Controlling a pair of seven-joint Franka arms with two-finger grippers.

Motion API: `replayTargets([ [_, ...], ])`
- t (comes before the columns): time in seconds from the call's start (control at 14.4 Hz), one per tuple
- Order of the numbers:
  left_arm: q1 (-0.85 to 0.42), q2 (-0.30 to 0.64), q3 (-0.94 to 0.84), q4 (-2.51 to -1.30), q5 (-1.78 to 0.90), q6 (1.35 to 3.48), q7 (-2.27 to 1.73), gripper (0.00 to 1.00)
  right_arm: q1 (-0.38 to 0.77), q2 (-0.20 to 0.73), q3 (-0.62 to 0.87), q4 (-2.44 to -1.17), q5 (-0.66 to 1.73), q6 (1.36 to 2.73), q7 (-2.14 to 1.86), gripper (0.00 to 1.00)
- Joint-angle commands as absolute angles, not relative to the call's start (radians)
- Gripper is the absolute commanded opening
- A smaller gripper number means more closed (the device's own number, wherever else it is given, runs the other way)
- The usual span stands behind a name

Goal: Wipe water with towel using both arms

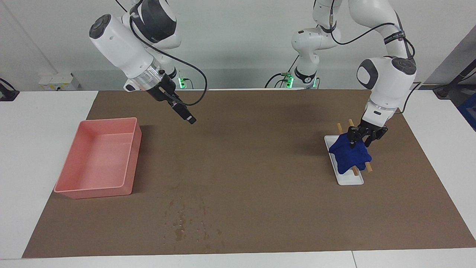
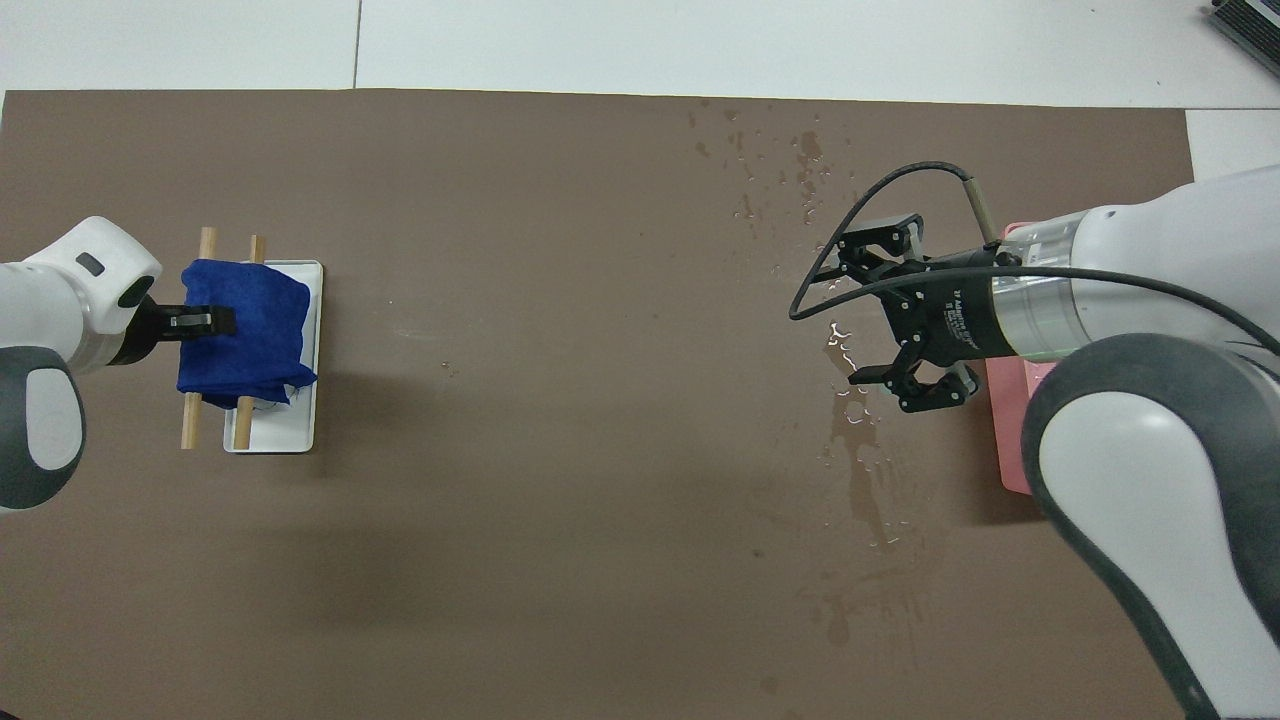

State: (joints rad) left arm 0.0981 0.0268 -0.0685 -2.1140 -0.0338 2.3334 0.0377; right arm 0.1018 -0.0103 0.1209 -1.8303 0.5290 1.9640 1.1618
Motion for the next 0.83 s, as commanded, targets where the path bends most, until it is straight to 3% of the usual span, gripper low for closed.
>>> replayTargets([
  [0.0,0.107,0.017,-0.072,-2.126,-0.032,2.347,0.031,0.38,0.15,-0.06,0.121,-1.933,0.58,2.074,1.268,1.0],
  [0.14,0.107,0.015,-0.072,-2.126,-0.032,2.345,0.031,0.16,0.193,-0.064,0.121,-1.944,0.583,2.121,1.34,1.0],
  [0.28,0.107,0.017,-0.072,-2.123,-0.032,2.342,0.031,0.01,0.228,-0.064,0.121,-1.956,0.616,2.181,1.425,1.0],
  [0.69,0.109,0.017,-0.072,-2.108,-0.032,2.335,0.031,0.0,0.343,-0.046,0.121,-2.019,0.634,2.298,1.523,1.0],
  [0.76,0.109,0.017,-0.072,-2.108,-0.032,2.335,0.031,0.18,0.363,-0.031,0.121,-2.02,0.634,2.324,1.538,1.0],
])
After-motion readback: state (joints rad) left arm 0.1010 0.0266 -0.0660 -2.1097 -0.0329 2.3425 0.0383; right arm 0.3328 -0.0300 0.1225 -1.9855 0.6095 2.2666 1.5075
